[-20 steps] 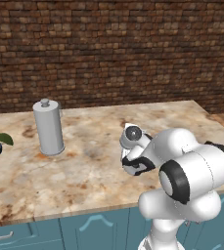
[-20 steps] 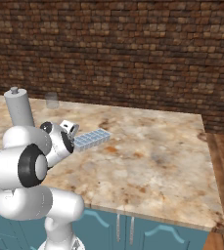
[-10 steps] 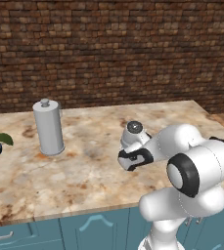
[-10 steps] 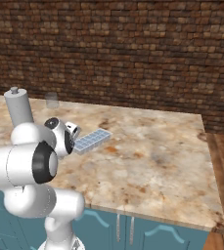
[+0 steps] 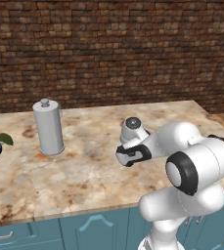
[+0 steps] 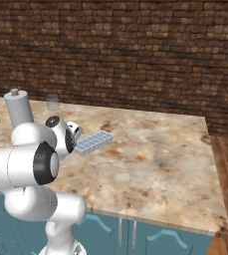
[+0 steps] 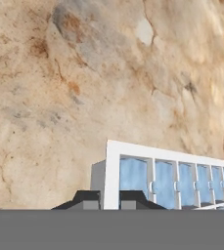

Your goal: Open the freezer door, pick up the ice cube tray from the freezer, and place it on the dining counter.

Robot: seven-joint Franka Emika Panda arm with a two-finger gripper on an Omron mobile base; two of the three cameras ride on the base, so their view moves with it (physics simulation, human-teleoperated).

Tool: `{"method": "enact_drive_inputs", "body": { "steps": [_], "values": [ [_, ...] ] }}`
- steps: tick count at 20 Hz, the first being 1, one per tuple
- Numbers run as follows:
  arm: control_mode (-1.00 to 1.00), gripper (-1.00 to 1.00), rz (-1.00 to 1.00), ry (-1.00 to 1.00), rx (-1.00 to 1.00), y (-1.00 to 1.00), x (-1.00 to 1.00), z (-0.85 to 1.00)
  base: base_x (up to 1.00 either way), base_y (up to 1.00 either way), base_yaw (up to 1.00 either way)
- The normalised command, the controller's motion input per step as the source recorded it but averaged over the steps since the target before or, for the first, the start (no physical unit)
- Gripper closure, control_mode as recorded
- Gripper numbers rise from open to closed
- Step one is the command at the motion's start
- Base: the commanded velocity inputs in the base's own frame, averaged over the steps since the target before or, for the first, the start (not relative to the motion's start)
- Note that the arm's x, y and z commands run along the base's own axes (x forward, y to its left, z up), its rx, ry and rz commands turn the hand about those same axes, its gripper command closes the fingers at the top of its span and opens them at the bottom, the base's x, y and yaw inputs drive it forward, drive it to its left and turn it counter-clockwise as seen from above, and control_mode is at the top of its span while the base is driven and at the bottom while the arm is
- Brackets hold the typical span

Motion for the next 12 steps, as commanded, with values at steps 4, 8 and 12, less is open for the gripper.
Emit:
{"method": "enact_drive_inputs", "body": {
  "steps": [4,8,12],
  "values": [
    [-1.00,-1.00,0.00,0.00,0.00,0.00,0.00,0.00,0.00,0.00,0.00],
    [-1.00,-1.00,0.00,0.00,0.00,0.00,0.00,0.00,0.00,0.00,0.00],
    [-1.00,-1.00,0.00,0.00,0.00,0.00,0.00,0.00,0.00,0.00,0.00]
  ]
}}
